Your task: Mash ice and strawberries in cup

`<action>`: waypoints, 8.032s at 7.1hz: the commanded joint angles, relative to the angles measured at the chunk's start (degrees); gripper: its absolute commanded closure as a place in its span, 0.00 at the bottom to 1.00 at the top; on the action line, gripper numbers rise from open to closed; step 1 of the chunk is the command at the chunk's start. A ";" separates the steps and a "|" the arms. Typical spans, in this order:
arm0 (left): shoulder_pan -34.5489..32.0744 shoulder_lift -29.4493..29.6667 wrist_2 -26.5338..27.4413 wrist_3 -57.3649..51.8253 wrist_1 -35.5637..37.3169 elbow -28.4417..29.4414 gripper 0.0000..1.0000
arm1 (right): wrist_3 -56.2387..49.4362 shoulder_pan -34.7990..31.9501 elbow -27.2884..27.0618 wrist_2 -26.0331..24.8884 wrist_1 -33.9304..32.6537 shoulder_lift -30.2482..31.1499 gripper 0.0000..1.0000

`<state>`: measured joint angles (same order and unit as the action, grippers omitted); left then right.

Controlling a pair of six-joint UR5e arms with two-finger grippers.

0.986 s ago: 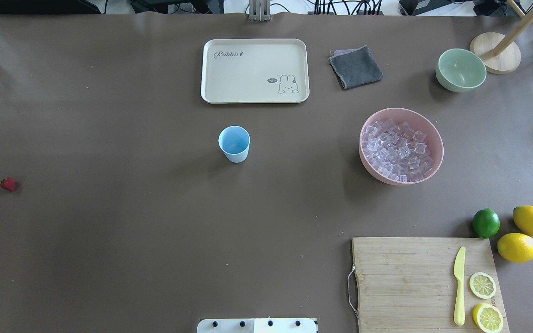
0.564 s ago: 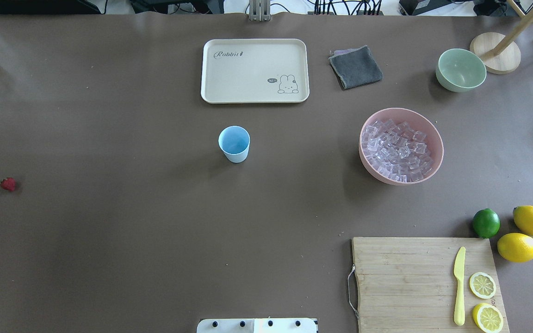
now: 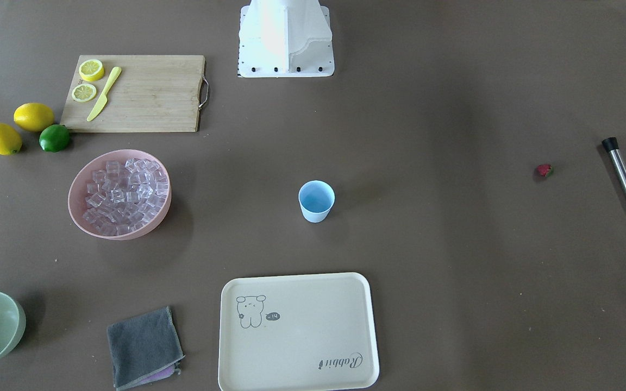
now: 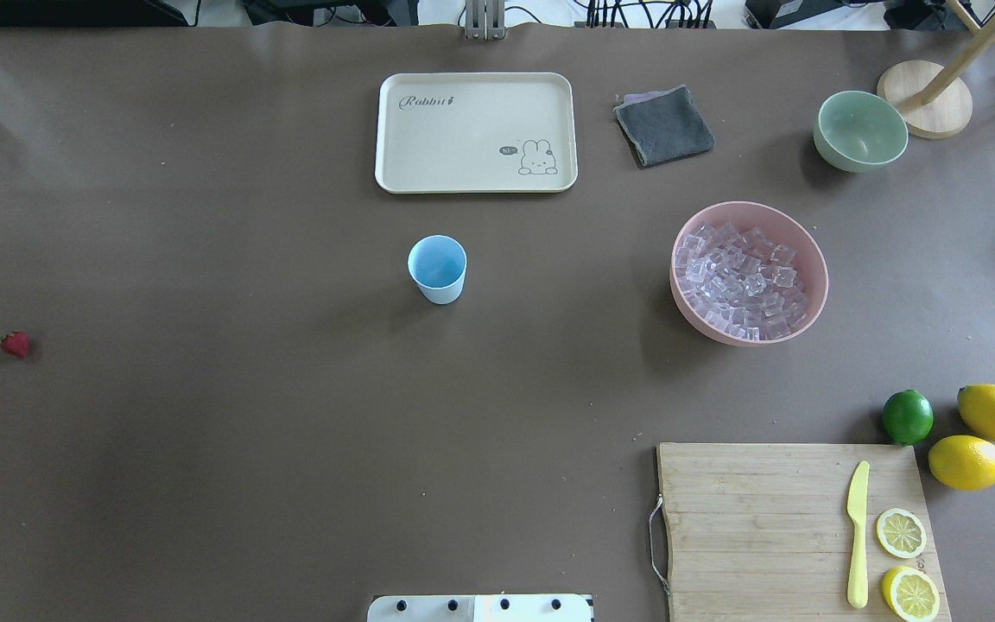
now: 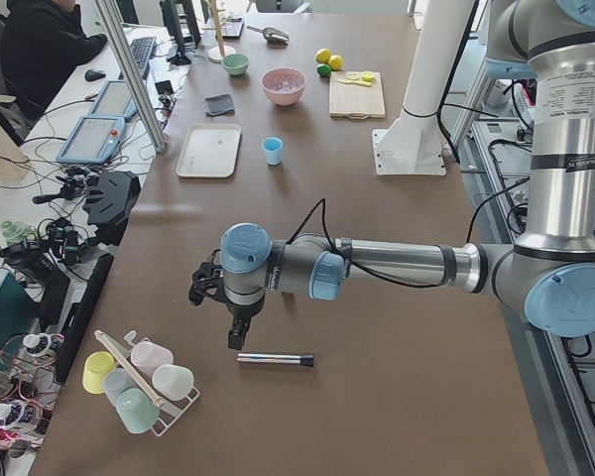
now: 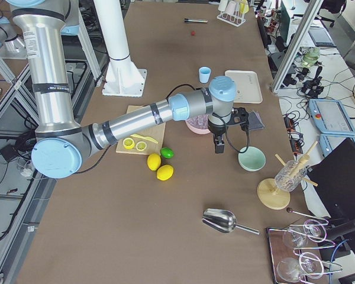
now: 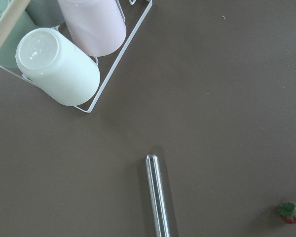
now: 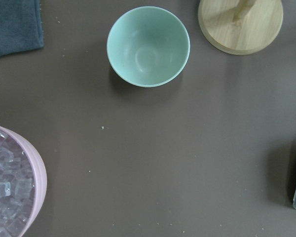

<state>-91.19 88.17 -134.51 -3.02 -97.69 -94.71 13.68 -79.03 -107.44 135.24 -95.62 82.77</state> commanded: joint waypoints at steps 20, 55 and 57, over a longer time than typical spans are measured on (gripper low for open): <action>-0.31 -0.72 -0.31 0.04 -2.16 -0.48 0.01 | 22.53 33.16 4.43 -19.49 16.79 -6.22 0.46; -0.04 0.07 -0.14 0.04 -2.16 1.11 0.01 | 48.86 44.96 15.10 -32.69 12.41 -35.44 0.01; -0.04 0.07 -0.14 0.04 -2.16 1.19 0.01 | 37.44 38.63 7.54 -25.22 9.68 -25.70 0.01</action>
<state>-91.23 88.24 -134.70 -2.99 -99.88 -93.59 58.01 -36.68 -94.98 106.12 -84.17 50.98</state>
